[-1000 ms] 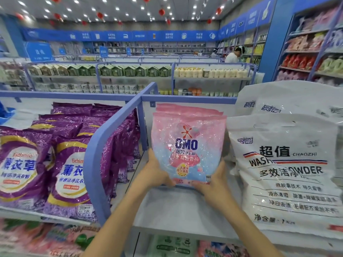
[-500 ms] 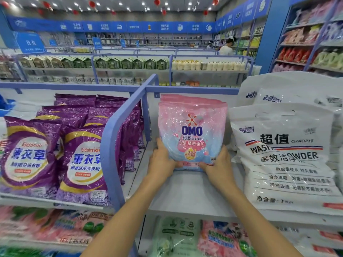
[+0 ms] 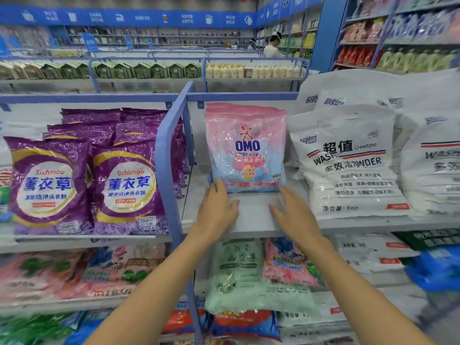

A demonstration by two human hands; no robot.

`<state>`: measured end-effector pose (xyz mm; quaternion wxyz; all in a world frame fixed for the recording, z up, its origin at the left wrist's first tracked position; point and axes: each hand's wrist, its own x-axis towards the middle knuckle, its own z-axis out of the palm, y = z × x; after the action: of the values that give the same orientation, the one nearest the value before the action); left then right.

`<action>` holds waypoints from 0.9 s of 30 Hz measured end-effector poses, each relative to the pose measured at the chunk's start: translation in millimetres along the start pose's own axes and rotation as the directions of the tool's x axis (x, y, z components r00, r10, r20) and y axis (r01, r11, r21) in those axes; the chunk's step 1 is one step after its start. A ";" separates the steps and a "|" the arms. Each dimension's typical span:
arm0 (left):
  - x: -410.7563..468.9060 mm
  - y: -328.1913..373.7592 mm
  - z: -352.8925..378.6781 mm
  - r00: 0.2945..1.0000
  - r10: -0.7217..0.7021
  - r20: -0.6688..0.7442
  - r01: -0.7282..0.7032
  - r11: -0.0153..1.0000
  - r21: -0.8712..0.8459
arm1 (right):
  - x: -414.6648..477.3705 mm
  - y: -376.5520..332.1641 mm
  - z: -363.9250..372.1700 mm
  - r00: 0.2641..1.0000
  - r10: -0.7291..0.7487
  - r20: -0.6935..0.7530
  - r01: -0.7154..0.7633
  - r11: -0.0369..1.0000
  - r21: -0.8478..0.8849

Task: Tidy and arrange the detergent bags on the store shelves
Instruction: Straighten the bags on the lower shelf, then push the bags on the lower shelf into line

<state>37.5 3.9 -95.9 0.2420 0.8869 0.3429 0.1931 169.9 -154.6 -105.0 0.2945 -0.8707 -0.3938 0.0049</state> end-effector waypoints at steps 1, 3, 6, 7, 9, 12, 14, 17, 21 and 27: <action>-9.7 0.4 0.2 1.000 0.019 0.014 -0.020 0.999 0.040 | -10.6 3.9 -2.8 1.000 -0.006 0.024 0.006 1.000 -0.026; -30.2 0.5 2.1 0.999 0.035 0.031 -0.038 0.995 0.090 | -33.8 13.2 -8.3 0.998 -0.016 0.059 0.019 0.998 -0.062; -70.2 1.0 6.0 0.999 0.037 0.040 -0.042 0.990 0.132 | -74.5 28.4 -13.4 0.998 -0.037 0.046 0.040 0.997 -0.070; -86.0 1.9 7.1 0.998 0.041 0.040 -0.046 0.990 0.137 | -88.0 32.6 -14.6 0.998 -0.052 0.038 0.055 0.996 -0.074; -118.7 4.6 9.6 0.998 0.053 0.024 -0.056 0.988 0.143 | -112.3 41.6 -15.1 0.997 -0.075 0.027 0.077 0.993 -0.093; -165.7 5.4 17.5 0.999 0.032 0.039 -0.037 0.991 0.130 | -149.9 54.1 -12.9 0.998 -0.023 0.058 0.028 0.995 -0.095; -188.7 5.5 26.5 0.997 0.013 0.073 -0.022 0.993 0.120 | -172.6 62.4 -7.1 0.996 0.012 0.083 -0.005 0.997 -0.083; -210.1 5.8 38.9 0.994 0.027 0.107 -0.041 0.991 0.130 | -197.1 71.6 -0.5 0.989 0.085 0.120 -0.074 0.993 -0.095; -201.3 2.7 59.3 0.992 -0.015 0.129 0.003 0.996 0.092 | -200.0 86.3 11.9 0.954 0.240 0.181 -0.228 0.970 -0.082; -146.7 9.0 121.2 0.982 -0.098 0.159 0.107 0.993 -0.045 | -137.0 145.1 54.6 0.860 0.477 0.181 -0.500 0.859 0.111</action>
<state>2.5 -140.8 -214.7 0.3015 0.8737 0.3626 0.1193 161.3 -296.1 -255.7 0.3201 -0.9140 -0.1788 0.1740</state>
